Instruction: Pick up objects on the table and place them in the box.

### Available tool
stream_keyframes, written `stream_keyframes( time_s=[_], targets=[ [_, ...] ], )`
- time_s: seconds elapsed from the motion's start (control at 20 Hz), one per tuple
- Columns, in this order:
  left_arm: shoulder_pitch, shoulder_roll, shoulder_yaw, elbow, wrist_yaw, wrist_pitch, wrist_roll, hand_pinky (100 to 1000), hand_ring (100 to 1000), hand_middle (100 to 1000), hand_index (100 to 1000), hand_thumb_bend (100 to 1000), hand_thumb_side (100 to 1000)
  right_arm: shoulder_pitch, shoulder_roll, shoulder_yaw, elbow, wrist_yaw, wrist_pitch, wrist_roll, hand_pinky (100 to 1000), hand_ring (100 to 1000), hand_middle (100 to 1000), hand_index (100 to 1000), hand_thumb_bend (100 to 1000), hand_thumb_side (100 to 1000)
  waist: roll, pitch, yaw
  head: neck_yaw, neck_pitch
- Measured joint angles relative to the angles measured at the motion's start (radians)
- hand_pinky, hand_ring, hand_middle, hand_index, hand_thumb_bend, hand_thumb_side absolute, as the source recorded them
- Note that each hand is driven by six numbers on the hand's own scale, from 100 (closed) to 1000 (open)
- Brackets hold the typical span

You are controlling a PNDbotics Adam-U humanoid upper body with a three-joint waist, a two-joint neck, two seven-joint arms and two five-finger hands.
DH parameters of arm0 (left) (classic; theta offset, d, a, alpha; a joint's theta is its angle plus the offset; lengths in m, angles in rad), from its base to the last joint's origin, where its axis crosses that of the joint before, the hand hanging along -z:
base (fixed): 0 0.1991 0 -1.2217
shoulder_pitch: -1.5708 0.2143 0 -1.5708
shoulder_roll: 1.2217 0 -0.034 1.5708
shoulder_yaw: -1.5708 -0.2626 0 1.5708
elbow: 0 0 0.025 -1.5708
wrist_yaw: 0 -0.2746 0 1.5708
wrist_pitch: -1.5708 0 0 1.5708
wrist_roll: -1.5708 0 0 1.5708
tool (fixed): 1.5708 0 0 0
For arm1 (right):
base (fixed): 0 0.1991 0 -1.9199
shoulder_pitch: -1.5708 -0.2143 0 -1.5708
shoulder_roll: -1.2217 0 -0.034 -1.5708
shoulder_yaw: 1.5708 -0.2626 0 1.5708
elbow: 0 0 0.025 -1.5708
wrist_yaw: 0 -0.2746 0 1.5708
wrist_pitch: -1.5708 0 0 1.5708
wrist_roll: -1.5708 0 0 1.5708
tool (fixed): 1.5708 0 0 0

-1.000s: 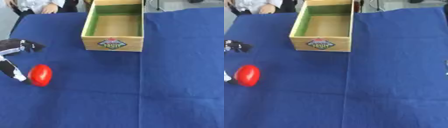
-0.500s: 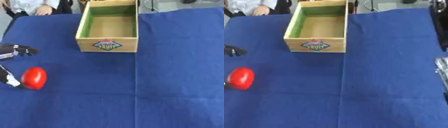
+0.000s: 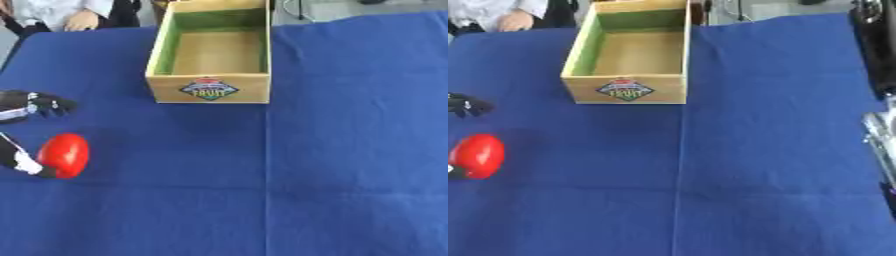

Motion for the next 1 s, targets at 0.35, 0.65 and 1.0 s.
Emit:
stream_keyframes(
  time_s=[0.35,0.65,1.0],
  targets=[
    [-0.002,-0.006,-0.014,0.000,0.014,0.025,-0.025,698,746,708,931,844,469,0.000,0.006,0.000,0.000,-0.003,-0.002,0.002,885,827,683,779,100,966,0.000,0.000,-0.005,0.003,0.000],
    [-0.002,-0.013,-0.024,0.000,0.038,0.038,-0.038,681,721,693,897,825,457,0.000,0.008,0.000,0.000,-0.003,-0.002,0.002,886,827,681,777,100,964,0.000,0.000,-0.006,0.005,0.000],
    [-0.003,-0.030,-0.033,0.000,0.062,0.045,-0.046,638,631,653,833,796,448,0.000,0.009,0.000,0.000,-0.004,-0.002,0.002,890,828,681,776,100,960,0.000,0.000,-0.006,0.007,0.000]
  ],
)
